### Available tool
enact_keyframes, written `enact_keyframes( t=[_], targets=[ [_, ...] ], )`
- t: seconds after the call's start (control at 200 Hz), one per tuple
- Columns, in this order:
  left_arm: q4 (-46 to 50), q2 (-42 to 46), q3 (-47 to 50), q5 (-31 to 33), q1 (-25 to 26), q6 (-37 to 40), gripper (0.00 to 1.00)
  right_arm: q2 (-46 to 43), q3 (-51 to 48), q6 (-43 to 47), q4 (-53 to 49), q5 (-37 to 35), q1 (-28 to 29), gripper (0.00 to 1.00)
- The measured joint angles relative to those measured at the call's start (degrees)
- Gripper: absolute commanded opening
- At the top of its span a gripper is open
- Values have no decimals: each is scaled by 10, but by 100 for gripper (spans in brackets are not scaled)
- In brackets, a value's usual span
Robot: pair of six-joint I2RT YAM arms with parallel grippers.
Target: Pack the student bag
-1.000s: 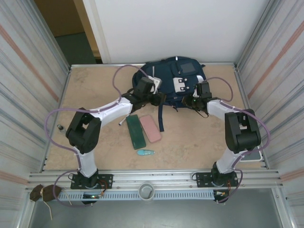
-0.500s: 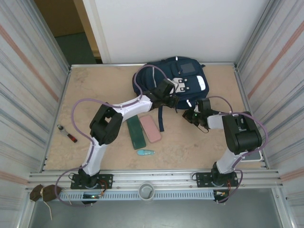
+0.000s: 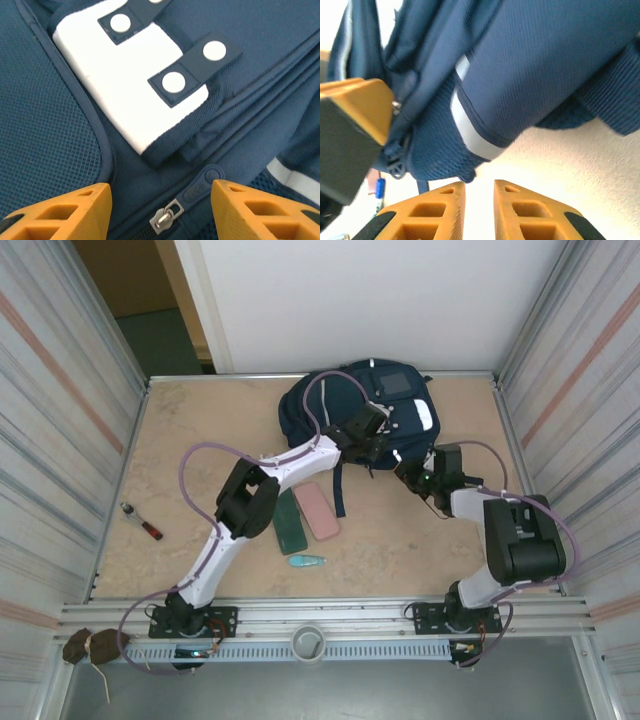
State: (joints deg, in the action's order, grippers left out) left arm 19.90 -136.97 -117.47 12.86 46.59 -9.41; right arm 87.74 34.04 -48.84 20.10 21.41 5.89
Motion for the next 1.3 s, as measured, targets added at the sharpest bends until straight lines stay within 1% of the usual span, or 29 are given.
enact_keyframes(
  t=[0.115, 0.195, 0.351, 0.481, 0.556, 0.611, 0.822, 1.077, 1.182, 1.298],
  targets=[
    [4, -15, -26, 14, 3, -1, 55, -11, 15, 1, -18, -10, -12, 25],
    [13, -28, -46, 22, 5, -1, 52, -2, 39, 4, -30, -18, -14, 23],
    [29, -58, -89, 29, 8, -1, 48, 56, 90, 10, -27, -21, -19, 19],
    [49, -88, -131, 37, 9, -1, 45, 103, 95, 11, -21, -21, -23, 15],
    [61, -102, -149, 43, 10, -1, 45, 119, 95, 10, -10, -20, -26, 13],
    [66, -106, -156, 48, 12, -1, 44, 121, 94, 10, -5, -20, -26, 13],
    [83, -116, -177, 57, 15, 4, 50, 121, 85, 11, 9, -21, -26, 12],
    [93, -119, -183, 63, 18, 12, 51, 121, 83, 11, 12, -20, -28, 12],
    [96, -119, -183, 62, 19, 13, 48, 121, 83, 11, 12, -19, -29, 12],
    [100, -119, -182, 60, 19, 17, 42, 121, 83, 11, 12, -17, -29, 12]
  ],
)
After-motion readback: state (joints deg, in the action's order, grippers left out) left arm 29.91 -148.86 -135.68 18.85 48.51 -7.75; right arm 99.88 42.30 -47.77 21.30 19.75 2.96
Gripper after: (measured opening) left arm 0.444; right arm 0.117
